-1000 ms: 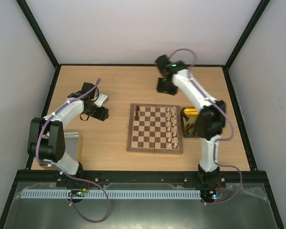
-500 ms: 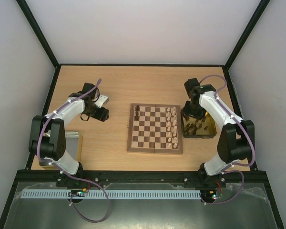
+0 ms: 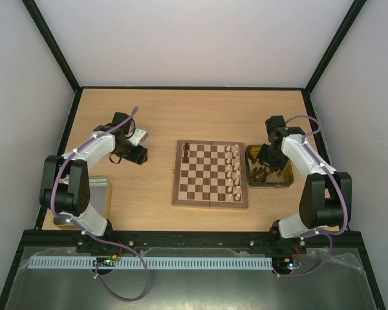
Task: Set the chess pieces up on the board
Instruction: Pick up the chess piece from the storage box.
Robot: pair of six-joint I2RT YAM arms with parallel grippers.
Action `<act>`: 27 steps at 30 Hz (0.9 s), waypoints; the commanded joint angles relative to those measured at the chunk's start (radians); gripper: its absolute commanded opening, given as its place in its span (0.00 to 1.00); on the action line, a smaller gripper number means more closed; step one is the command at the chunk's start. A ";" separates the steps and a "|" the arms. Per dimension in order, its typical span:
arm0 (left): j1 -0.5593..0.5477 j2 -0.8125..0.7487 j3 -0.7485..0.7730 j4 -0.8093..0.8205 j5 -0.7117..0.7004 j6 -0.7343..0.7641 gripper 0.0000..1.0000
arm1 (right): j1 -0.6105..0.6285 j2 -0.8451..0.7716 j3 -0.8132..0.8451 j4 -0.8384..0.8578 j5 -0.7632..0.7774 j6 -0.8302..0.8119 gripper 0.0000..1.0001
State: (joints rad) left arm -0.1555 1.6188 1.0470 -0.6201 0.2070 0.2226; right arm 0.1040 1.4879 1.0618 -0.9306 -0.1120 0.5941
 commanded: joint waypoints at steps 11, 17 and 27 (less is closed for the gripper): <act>0.007 0.009 0.015 -0.022 -0.011 -0.006 0.71 | -0.021 0.009 -0.026 0.039 -0.025 -0.009 0.29; 0.007 0.023 0.020 -0.021 -0.004 -0.006 0.71 | -0.033 -0.025 -0.054 0.033 0.010 -0.001 0.28; 0.005 0.041 0.029 -0.022 0.005 -0.006 0.71 | -0.198 0.043 0.014 0.096 0.007 0.036 0.28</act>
State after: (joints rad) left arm -0.1555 1.6451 1.0496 -0.6201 0.2020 0.2199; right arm -0.0441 1.4940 1.0241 -0.8703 -0.1123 0.6079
